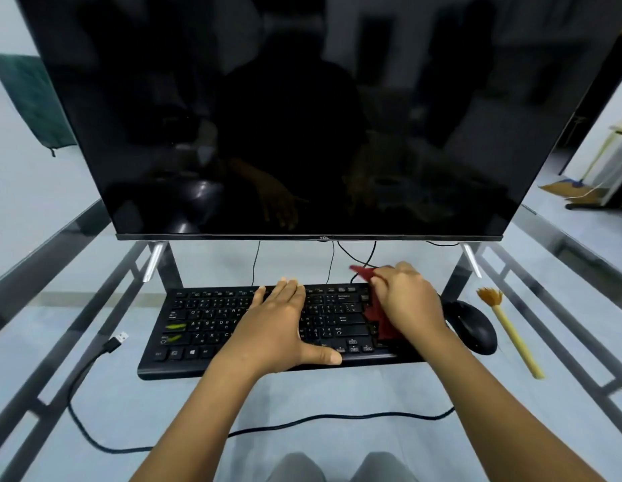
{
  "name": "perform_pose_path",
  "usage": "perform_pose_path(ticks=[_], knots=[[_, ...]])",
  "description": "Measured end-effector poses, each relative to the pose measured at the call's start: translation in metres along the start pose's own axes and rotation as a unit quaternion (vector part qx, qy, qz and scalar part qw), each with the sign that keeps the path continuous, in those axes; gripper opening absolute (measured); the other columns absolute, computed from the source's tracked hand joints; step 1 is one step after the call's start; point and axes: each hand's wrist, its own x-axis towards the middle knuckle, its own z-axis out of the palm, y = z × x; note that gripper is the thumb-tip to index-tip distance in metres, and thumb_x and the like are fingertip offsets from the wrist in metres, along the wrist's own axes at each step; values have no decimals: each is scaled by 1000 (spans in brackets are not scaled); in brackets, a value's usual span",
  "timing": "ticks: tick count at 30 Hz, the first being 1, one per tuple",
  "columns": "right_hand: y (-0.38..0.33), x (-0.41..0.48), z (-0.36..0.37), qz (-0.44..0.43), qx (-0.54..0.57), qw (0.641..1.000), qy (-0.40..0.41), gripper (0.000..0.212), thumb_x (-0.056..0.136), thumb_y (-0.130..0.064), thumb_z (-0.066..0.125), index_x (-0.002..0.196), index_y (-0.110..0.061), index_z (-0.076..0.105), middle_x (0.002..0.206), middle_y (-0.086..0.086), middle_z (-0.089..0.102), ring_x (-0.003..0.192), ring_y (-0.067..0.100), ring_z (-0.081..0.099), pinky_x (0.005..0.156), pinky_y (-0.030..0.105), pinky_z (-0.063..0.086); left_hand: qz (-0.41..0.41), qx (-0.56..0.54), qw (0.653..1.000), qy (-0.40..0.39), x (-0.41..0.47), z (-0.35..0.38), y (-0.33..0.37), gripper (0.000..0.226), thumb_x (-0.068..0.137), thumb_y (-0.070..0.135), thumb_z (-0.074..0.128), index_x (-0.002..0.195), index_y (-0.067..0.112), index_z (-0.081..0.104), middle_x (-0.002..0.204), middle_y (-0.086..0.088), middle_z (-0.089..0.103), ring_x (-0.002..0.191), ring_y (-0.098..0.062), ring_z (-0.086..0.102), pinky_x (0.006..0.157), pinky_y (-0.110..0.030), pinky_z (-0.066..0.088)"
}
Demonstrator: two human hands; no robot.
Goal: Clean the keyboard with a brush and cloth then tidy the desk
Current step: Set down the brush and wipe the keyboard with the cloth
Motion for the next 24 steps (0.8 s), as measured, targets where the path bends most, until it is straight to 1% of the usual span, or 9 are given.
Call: perform_pose_path(ticks=[2, 6, 7, 11, 13, 16, 18, 21, 24], knots=[[-6, -1, 4, 13, 16, 1000, -2, 29, 96, -37, 46, 109, -21, 66, 100, 8, 60, 90, 32, 64, 71, 36, 48, -2, -1, 1000, -3, -1, 0, 0, 131, 56, 88, 53, 153, 15, 5, 162, 2, -1, 147, -9, -9, 121, -39, -5], [-35, -30, 6, -147, 71, 984, -64, 32, 96, -41, 47, 123, -32, 62, 108, 1, 62, 99, 23, 60, 79, 35, 49, -3, 6, 1000, 0, 1, 1, 0, 132, 56, 88, 53, 153, 14, 6, 162, 1, 0, 147, -10, -8, 121, -39, -4], [-29, -25, 4, -139, 62, 986, -62, 31, 95, -41, 48, 121, -33, 63, 107, 1, 63, 99, 23, 61, 79, 35, 49, -3, 6, 1000, -2, 2, 1, 0, 133, 54, 88, 53, 153, 14, 6, 162, 1, 0, 147, -10, -8, 121, -39, -4], [0, 9, 5, 22, 16, 1000, -9, 28, 96, -37, 45, 106, -21, 66, 94, 8, 63, 90, 31, 64, 66, 33, 44, -6, 4, 1000, -11, 1, -2, 1, 138, 47, 92, 45, 153, 15, 4, 162, 1, -2, 147, -10, -9, 120, -39, -5], [-17, -3, 4, -24, 25, 999, -23, 31, 96, -41, 44, 110, -22, 64, 99, 7, 64, 95, 29, 63, 68, 33, 45, -4, 5, 1000, -10, 1, -2, 1, 139, 45, 93, 41, 153, 14, 4, 162, 1, -2, 147, -10, -9, 120, -39, -5], [-38, -31, -1, -128, 49, 988, -74, 39, 92, -53, 46, 121, -32, 61, 112, 1, 63, 104, 25, 61, 81, 37, 51, -1, 10, 1000, -6, 1, -2, 0, 140, 44, 94, 39, 153, 14, 6, 162, 1, 0, 147, -10, -8, 120, -39, -4], [-25, -21, -4, -102, 38, 992, -62, 37, 91, -55, 48, 121, -37, 61, 111, 0, 63, 103, 25, 62, 81, 35, 51, -2, 12, 1000, -9, 1, -2, 1, 138, 45, 93, 41, 153, 14, 6, 162, 0, 0, 147, -11, -8, 121, -39, -4], [-1, -5, 1, 3, 15, 1000, -12, 34, 93, -48, 49, 119, -31, 63, 105, 4, 56, 97, 27, 60, 75, 35, 48, -6, 8, 1000, -13, 0, -3, 2, 136, 48, 92, 44, 153, 15, 5, 162, 1, -1, 147, -11, -9, 120, -39, -5], [-5, -16, 9, 7, 38, 999, 28, 33, 94, -40, 51, 122, -28, 61, 107, 4, 53, 102, 27, 54, 86, 37, 46, -6, 13, 1000, -12, 0, -4, 3, 136, 48, 92, 45, 153, 15, 6, 162, 1, 0, 148, -11, -8, 121, -39, -4]])
